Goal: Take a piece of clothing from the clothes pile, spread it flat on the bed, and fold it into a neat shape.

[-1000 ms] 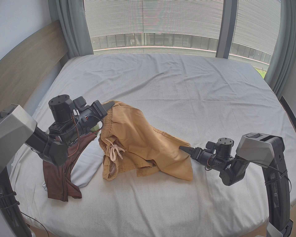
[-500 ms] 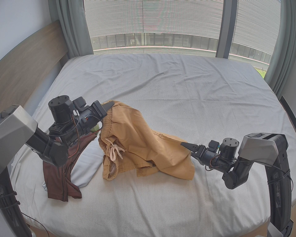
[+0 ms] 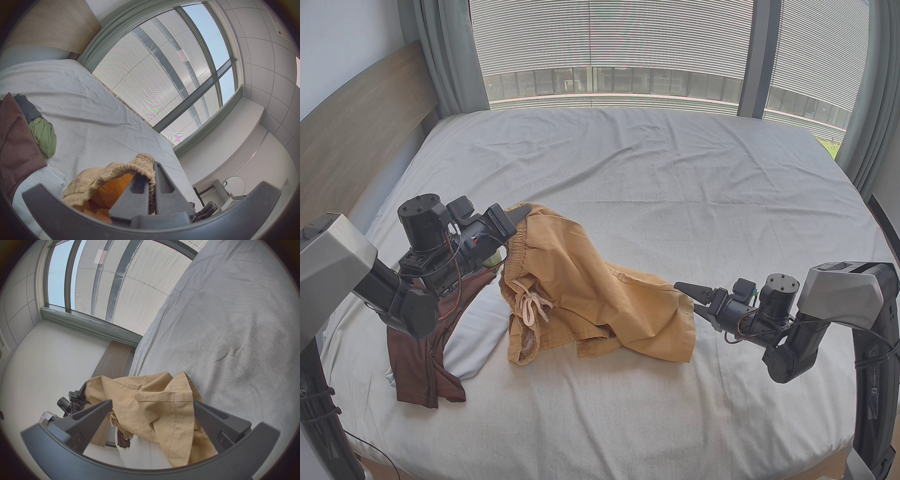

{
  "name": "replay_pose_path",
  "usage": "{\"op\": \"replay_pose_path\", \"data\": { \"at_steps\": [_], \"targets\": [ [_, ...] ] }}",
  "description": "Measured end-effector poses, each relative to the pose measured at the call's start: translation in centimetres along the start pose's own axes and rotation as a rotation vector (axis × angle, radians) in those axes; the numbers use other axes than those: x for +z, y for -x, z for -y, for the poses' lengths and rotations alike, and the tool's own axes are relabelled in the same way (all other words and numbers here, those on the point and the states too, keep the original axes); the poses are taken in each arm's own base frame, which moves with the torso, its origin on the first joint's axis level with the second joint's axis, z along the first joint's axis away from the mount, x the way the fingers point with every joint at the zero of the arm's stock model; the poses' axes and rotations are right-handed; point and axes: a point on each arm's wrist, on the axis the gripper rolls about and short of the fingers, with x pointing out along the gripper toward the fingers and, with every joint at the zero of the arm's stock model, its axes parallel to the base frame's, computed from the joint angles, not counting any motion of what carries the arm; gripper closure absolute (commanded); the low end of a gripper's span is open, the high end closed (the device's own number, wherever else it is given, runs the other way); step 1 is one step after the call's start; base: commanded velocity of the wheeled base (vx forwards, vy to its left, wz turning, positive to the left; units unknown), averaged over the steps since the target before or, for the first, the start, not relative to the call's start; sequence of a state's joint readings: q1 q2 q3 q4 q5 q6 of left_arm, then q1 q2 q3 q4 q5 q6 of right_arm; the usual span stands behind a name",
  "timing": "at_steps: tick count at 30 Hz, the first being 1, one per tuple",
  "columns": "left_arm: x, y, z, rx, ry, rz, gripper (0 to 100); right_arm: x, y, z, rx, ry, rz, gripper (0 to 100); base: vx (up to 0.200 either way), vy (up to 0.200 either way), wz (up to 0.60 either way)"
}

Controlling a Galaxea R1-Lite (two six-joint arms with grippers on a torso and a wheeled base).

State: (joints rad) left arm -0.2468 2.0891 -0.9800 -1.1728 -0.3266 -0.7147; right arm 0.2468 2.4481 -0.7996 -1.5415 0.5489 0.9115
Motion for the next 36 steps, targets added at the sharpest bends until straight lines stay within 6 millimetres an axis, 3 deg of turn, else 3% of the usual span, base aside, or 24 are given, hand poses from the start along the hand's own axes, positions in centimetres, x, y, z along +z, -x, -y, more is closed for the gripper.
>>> {"op": "replay_pose_path", "data": {
  "at_steps": [21,36],
  "targets": [
    [-0.1,0.1,-0.1,-0.001,0.000,0.001,100,1.2,1.0,-2.5,0.058,-0.007,-0.004,0,0.000,0.000,0.00],
    [-0.4,0.4,-0.2,-0.004,-0.001,0.005,100,0.0,-1.9,-1.5,0.092,0.007,-0.029,0,0.000,0.000,0.00]
  ]
}}
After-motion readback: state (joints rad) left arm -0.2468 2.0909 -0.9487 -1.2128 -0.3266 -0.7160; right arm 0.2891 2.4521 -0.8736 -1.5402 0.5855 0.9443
